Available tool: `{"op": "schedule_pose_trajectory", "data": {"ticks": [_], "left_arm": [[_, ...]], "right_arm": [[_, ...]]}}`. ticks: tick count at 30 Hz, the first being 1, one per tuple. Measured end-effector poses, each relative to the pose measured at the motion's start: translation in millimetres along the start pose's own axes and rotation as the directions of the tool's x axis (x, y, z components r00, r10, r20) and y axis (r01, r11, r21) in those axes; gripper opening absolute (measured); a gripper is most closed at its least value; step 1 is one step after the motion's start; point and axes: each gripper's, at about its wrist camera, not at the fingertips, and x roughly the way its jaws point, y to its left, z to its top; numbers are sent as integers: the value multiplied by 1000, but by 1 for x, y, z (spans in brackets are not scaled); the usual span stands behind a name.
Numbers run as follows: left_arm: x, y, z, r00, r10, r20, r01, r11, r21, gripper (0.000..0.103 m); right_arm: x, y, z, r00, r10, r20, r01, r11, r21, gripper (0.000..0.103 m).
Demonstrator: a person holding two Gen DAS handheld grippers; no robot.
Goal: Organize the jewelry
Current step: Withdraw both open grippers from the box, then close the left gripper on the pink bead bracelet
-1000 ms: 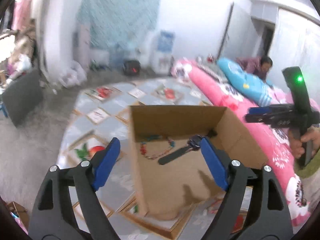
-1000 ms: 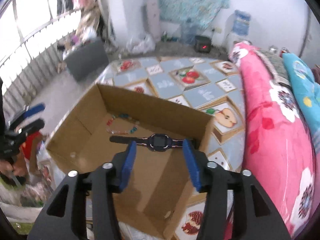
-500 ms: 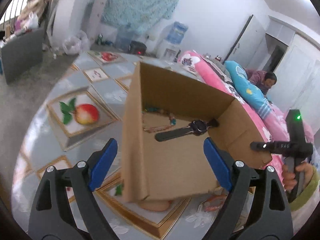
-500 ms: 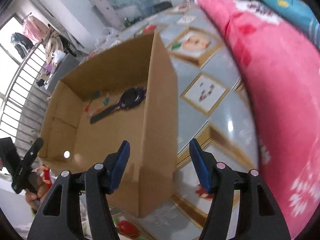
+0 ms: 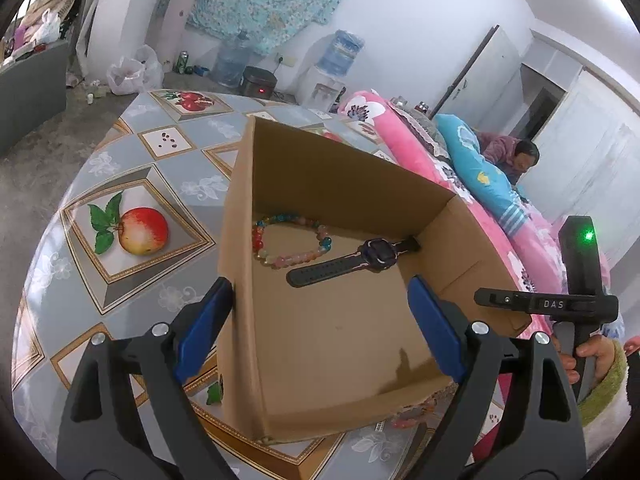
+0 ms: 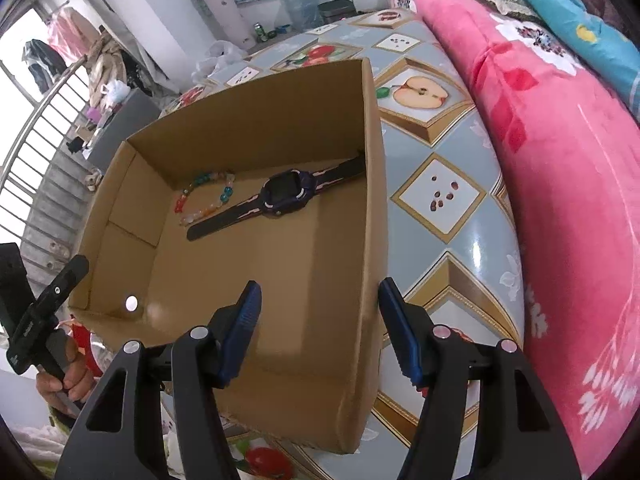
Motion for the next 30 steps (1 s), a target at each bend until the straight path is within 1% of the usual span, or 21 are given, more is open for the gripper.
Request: {"op": "schedule_pose_trajectory", "data": {"ticks": [1,5,8,10,13,15,17,20,21,23,24,25,27,28,29,30], "left_arm": [[-1,-1,1,1000,-2,4,2,1000,4,84],[-11,-6,8,997,54,54,-56,997,47,84],[-11,-2,10,998,48,34,-49,998,25,84],[-12,1,9,998,58,31,-59,998,27,84],[-14,5,5,997,73,37,-74,997,30,84],[-22,5,2,995,71,68,-73,997,30,84],[-39,1,-2,986,106,130,-111,993,38,85],[-74,-12,-12,965,124,233,-141,988,57,85],[-83,-18,-17,960,121,252,-144,987,72,85],[-97,-33,-34,959,92,268,-131,983,132,85],[-99,-45,-48,967,71,246,-117,977,179,85],[-98,-52,-56,973,54,225,-101,973,206,85],[-84,-79,-86,994,3,110,-35,955,293,85],[-78,-86,-94,997,-3,76,-22,949,315,85],[-65,-100,-109,1000,-2,23,-6,934,356,85],[-56,-109,-118,1000,6,-8,-2,923,385,80]], "right_arm": [[-2,0,1,1000,-4,8,5,1000,-3,60],[-7,8,6,999,24,33,-24,999,-27,60],[-3,15,8,999,1,35,0,999,-47,60],[-1,17,8,999,11,39,-9,999,-49,60],[4,16,5,998,39,44,-37,999,-36,60],[3,15,0,997,42,59,-39,998,-41,60],[-6,14,-5,993,61,99,-57,997,-47,60],[-35,8,-19,977,71,201,-61,997,-54,60],[-47,5,-29,966,72,249,-60,997,-56,60],[-61,-2,-45,952,74,297,-61,997,-54,60],[-67,-7,-60,944,78,320,-65,997,-51,60],[-69,-11,-70,941,77,330,-67,997,-43,60],[-68,-19,-91,938,88,335,-84,996,-27,60],[-62,-25,-108,940,99,326,-99,995,-15,60],[-58,-27,-116,943,106,317,-110,994,-5,60],[-51,-31,-124,947,118,298,-126,992,7,60]]}}
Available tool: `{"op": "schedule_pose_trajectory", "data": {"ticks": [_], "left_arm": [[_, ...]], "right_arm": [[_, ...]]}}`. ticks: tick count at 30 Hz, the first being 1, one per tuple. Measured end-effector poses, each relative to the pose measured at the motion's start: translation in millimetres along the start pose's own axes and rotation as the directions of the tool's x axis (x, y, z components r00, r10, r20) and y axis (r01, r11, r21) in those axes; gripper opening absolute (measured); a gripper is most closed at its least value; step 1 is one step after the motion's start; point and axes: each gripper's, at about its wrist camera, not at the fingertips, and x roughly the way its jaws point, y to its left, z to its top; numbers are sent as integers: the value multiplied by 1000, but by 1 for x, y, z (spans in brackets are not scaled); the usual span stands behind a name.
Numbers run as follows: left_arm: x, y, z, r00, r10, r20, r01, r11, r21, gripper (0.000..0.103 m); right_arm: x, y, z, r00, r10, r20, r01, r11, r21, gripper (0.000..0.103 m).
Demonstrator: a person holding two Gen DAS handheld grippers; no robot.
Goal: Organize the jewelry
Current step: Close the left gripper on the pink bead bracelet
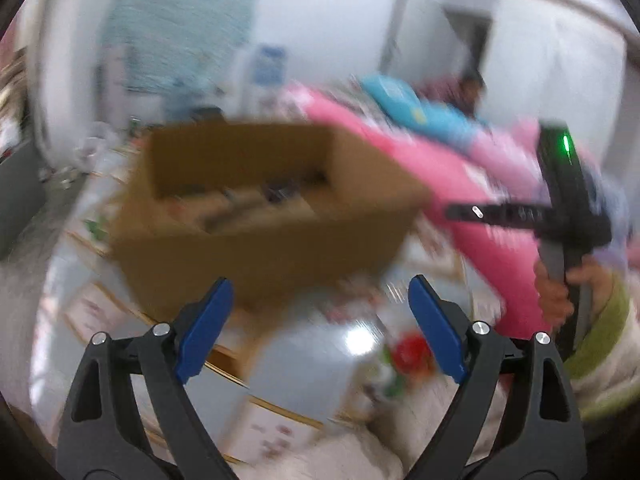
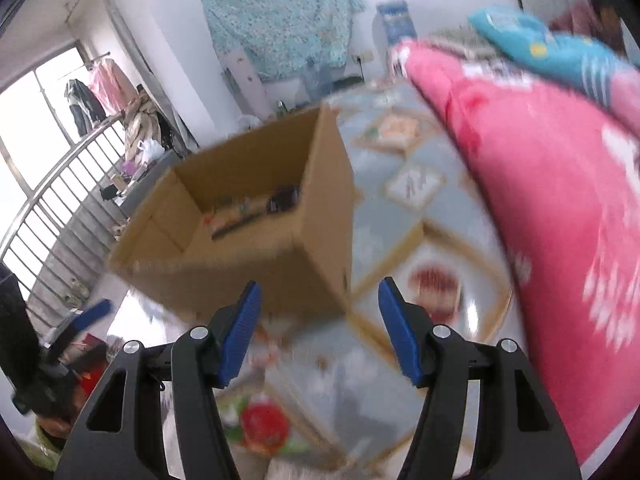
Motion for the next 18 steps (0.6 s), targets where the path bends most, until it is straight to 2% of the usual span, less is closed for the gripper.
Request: {"op": "schedule_pose_trajectory", "data": {"ticks": [4,5,8,12,15,18], "left_arm": [[40,-35,-7,995,-13,-97,26,990,136,58],[50,-41,-6,993,-7,-120,28,986,167,51],[73,-51,-4,983,-6,-186,51,970,239,38],[99,-56,-3,964,4,-267,81,948,307,36],[115,-57,-5,944,40,-327,81,934,347,35],[120,-56,-6,934,57,-352,79,929,360,26]], "right_arm": [[21,-14,-37,996,40,-83,-35,997,66,54],[24,-15,-41,994,49,-96,-43,997,70,54],[31,-15,-51,994,39,-99,-36,999,35,53],[30,-22,-53,997,50,-66,-49,999,14,53],[33,-28,-56,995,80,-60,-80,997,12,53],[37,-30,-58,992,106,-62,-105,994,15,53]]}}
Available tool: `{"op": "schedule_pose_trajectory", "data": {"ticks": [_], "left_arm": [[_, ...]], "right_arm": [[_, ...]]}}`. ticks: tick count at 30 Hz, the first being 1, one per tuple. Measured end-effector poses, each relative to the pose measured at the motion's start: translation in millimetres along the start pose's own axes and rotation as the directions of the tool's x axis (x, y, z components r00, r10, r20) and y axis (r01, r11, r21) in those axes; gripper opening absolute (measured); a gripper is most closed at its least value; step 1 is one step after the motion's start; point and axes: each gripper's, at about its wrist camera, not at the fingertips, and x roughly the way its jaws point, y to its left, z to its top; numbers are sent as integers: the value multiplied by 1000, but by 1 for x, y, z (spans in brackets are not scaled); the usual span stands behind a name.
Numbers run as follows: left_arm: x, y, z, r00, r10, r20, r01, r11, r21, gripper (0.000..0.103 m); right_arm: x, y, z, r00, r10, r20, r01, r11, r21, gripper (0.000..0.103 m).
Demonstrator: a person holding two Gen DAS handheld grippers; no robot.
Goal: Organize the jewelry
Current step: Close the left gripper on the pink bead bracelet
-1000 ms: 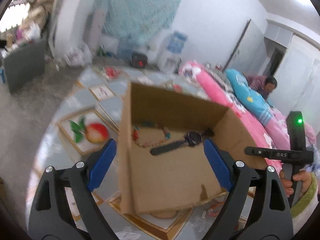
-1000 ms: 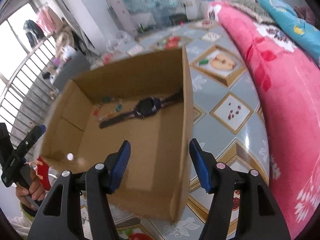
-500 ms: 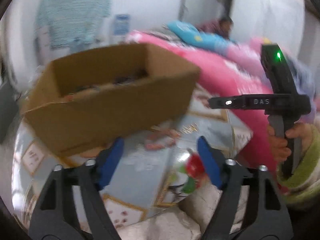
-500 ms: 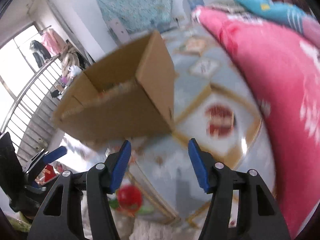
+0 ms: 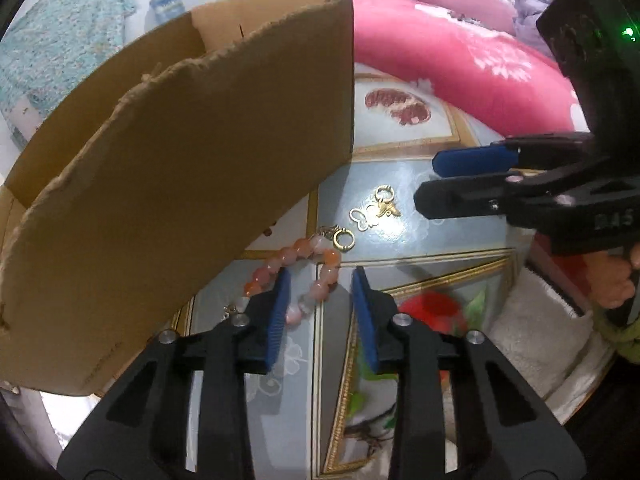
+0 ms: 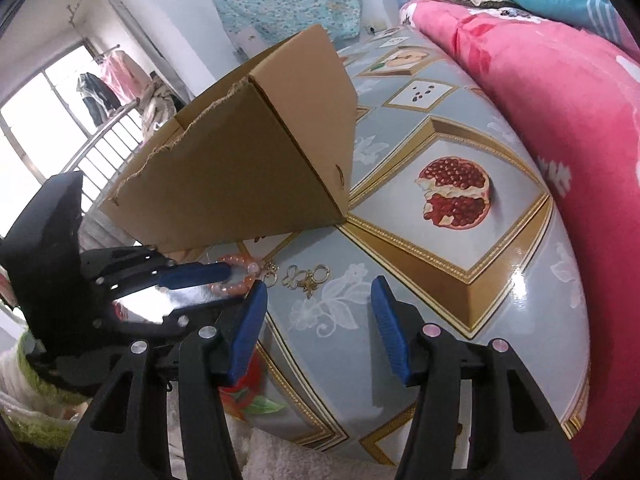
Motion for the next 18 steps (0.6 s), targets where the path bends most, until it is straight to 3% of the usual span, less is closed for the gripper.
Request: {"op": "schedule_pose_trajectory", "data": {"ticks": [1,3,7,12,15,18], "left_arm": [[1,3,1,1000,-10,-14,10,1000,-12,24],[2,8,5,999,-18,-27,18,999,-27,9],[-8,14,9,999,-47,-4,47,998,-52,9],[-44,37,9,992,-88,88,101,982,-157,9],[-67,57,4,981,-120,152,157,953,-261,9],[-86,78,-11,966,-153,209,223,901,-372,9]], "right_arm": [[1,-3,-1,1000,17,1,-17,1000,6,53],[2,-7,1,999,38,6,-39,999,12,52],[1,-13,2,998,66,9,-67,997,27,51],[-1,-15,2,997,74,11,-74,997,28,51],[-3,-15,0,997,71,11,-71,997,30,51],[-4,-13,-1,998,61,6,-61,998,31,51]]}}
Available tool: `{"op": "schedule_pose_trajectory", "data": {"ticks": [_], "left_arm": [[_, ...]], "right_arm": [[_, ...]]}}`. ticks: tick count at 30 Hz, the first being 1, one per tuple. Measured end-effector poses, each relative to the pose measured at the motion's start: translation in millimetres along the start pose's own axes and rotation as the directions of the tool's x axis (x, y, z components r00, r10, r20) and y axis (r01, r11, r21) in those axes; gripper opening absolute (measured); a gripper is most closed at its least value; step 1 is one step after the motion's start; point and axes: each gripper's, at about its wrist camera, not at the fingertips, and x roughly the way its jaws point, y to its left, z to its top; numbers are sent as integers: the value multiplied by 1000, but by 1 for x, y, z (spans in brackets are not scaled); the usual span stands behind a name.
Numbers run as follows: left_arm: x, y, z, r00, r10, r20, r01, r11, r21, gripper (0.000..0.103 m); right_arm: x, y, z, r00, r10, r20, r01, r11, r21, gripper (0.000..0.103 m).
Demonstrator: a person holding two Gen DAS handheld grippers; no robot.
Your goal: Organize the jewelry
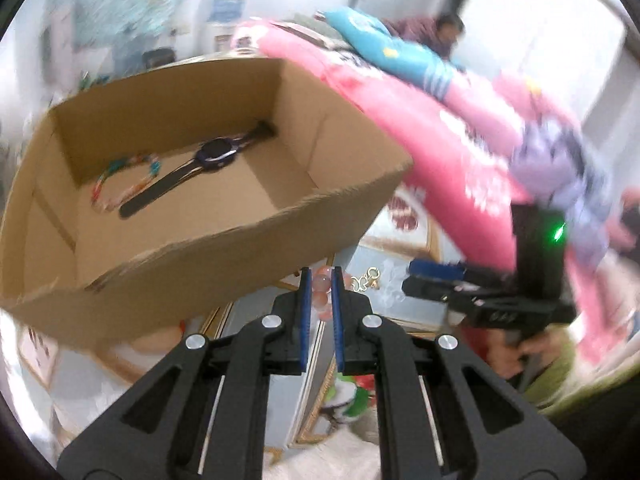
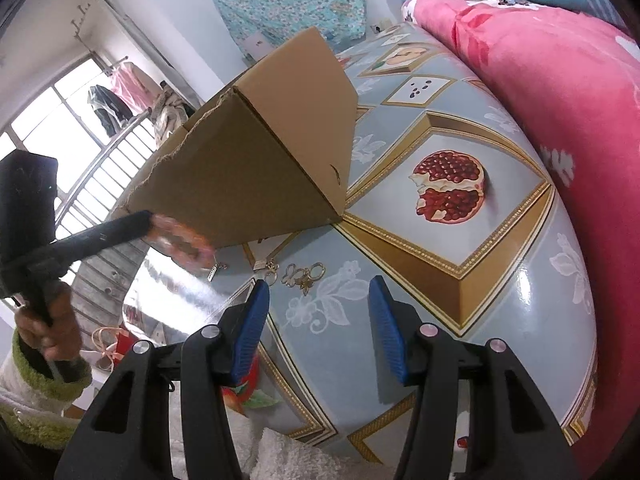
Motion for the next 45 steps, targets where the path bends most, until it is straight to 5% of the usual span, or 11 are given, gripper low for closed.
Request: {"op": "schedule_pose_trajectory", "data": {"ticks": [4,8,13,16,18,24,31,45], "left_arm": [[-3,22,-12,996,-68,51,75,983,-167,9],[5,61,-34,989,-117,90,141,931,-337,9],[12,97,-57,994,-76,82,105,895,-433,8],[9,105,-62,993,-80,91,114,877,-467,33],[1,100,-59,992,-37,120,87,893,-441,45],[-17,71,-40,978,82,193,-27,961,-274,45],[-29,82,-38,963,87,254,-7,954,-300,48],[-21,81,-44,954,89,288,-1,956,-294,49]], "right_arm": [[-1,4,0,1000,-5,-5,5,1000,-2,51],[-2,14,2,1000,-19,-5,19,999,-25,51],[-3,26,3,999,-38,-7,37,998,-46,51],[-4,34,4,999,-48,-5,47,997,-64,51],[-4,39,6,999,-51,-1,51,996,-74,51],[-3,52,25,1000,10,7,-10,997,-76,47],[16,51,55,997,79,4,-79,996,-28,33],[29,50,71,1000,25,2,-25,1000,-17,32]]}}
